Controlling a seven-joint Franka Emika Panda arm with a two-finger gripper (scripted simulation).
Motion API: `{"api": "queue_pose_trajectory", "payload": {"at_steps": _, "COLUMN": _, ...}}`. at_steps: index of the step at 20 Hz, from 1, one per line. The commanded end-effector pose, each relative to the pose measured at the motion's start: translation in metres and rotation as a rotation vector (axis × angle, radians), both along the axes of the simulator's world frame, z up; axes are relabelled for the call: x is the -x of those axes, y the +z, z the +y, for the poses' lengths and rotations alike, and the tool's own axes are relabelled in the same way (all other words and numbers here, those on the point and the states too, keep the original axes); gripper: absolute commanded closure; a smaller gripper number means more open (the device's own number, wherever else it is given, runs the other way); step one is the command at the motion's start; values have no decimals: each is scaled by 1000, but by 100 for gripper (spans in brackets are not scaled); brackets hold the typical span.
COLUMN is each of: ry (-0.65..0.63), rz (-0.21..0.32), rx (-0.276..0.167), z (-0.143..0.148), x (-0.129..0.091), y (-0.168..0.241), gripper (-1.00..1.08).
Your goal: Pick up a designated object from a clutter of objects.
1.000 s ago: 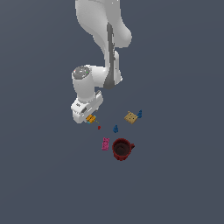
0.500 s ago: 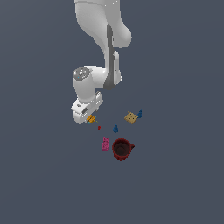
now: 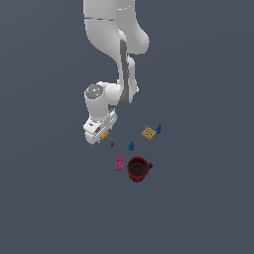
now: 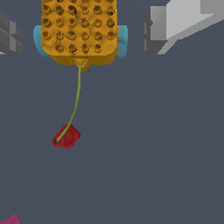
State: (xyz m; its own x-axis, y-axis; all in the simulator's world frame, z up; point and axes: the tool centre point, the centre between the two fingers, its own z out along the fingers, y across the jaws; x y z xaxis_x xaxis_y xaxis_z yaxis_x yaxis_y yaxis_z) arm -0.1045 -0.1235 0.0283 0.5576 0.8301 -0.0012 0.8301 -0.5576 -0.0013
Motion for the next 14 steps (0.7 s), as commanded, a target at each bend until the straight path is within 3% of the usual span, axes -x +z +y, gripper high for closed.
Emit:
{"api": "queue_pose_trajectory", "payload": {"at_steps": 1, "ry": 1, "rz": -1, "rx": 0, "z": 0, "x": 0, "y": -8, "gripper": -92}}
{"api": "queue_pose_trajectory", "payload": {"at_steps": 6, "ry": 1, "rz": -1, "rx": 0, "z": 0, "x": -1, "y": -13, "gripper": -92}}
{"api": "queue_pose_trajectory", "payload": {"at_steps": 7, "ry": 1, "rz": -1, "rx": 0, "z": 0, "x": -1, "y": -13, "gripper": 108}}
{"api": "queue_pose_trajectory", "payload": {"at_steps": 14, "ry": 1, "rz": -1, "rx": 0, "z": 0, "x": -1, "y": -13, "gripper": 108}}
